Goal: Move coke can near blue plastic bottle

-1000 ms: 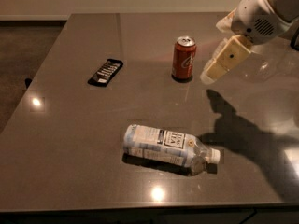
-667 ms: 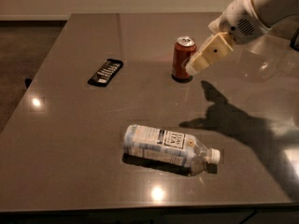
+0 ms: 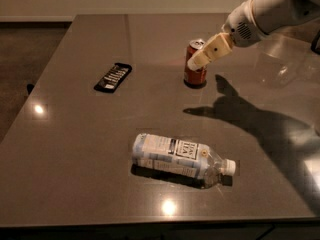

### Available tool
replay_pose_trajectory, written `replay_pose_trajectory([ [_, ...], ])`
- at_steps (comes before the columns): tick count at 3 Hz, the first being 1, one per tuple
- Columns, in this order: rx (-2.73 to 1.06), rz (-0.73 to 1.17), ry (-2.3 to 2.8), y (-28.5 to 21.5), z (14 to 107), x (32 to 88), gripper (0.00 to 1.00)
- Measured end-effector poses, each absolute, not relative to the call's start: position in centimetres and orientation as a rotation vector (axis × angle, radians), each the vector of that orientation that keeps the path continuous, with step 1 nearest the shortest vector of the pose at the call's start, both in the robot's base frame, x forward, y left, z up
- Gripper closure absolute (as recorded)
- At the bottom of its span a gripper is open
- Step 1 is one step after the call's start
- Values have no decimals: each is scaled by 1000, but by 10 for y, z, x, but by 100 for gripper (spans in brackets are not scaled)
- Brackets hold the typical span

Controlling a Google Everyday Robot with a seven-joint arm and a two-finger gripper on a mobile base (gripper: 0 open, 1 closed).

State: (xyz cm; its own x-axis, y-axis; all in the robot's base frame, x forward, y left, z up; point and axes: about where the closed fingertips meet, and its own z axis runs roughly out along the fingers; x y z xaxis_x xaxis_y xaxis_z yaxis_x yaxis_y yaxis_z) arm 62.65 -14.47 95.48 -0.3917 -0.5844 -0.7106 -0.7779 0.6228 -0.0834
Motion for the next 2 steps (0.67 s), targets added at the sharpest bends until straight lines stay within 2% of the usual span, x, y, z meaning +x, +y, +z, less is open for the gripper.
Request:
replay_pose_trajectory([
  [2,-999,347,2158,-137,934,653,0],
])
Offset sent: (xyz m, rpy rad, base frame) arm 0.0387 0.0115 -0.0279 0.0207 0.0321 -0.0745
